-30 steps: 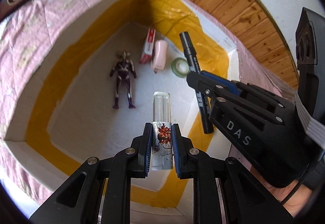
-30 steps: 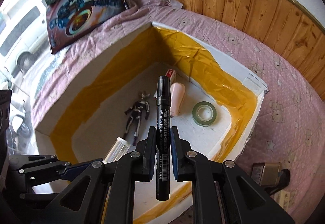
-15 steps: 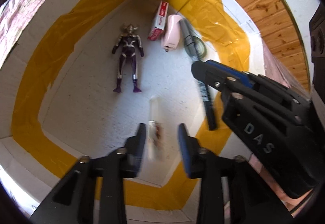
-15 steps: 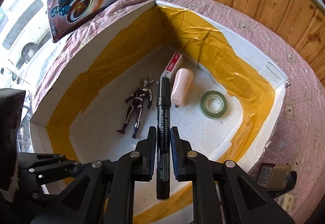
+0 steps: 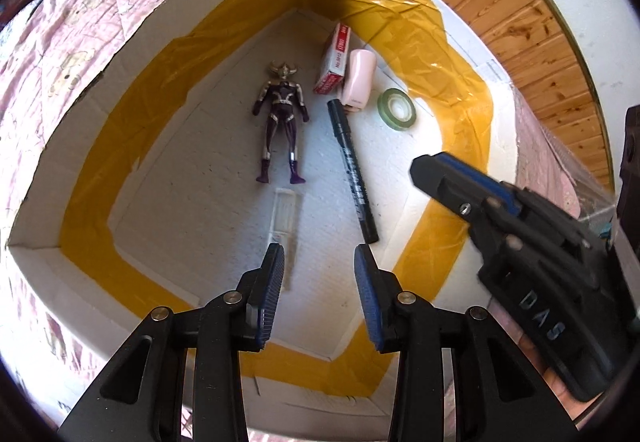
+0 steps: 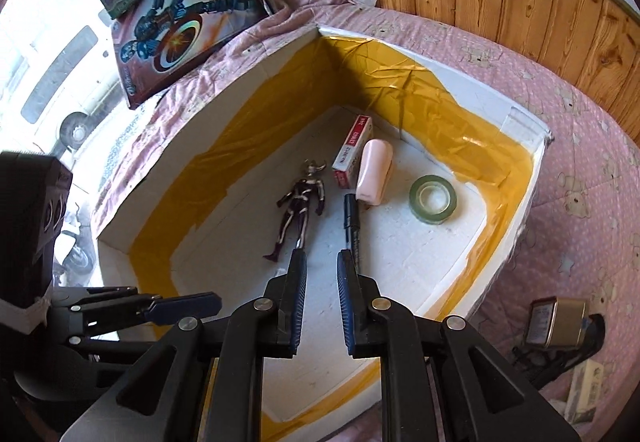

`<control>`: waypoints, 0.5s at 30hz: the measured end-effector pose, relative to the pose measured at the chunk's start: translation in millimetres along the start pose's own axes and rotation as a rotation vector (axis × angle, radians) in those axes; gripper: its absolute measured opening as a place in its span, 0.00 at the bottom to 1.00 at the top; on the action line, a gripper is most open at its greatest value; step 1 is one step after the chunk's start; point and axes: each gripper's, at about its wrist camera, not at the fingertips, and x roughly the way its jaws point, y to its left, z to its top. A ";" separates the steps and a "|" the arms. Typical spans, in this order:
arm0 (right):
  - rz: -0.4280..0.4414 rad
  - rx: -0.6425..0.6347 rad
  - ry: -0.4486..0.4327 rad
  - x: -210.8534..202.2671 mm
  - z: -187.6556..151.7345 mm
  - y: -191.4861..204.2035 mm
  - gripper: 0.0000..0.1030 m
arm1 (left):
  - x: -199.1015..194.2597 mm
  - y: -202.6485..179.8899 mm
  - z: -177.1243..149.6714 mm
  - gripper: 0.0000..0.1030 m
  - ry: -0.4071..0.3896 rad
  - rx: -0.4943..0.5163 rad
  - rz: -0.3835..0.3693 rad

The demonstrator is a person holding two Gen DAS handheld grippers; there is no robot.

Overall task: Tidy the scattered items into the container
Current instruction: 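Lower into the box and open the left gripper while the right gripper releases the marker, then lift both grippers out of the box and move back to the items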

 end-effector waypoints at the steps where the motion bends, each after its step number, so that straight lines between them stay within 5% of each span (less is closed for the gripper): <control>1: 0.000 -0.001 -0.004 -1.6 -2.2 0.6 0.17 | -1.6 -1.7 -2.0 0.37 -0.004 0.003 0.004; 15: 0.014 -0.020 -0.104 -45.1 -24.7 10.3 0.18 | -41.8 -29.5 -33.1 0.37 -0.182 0.139 0.090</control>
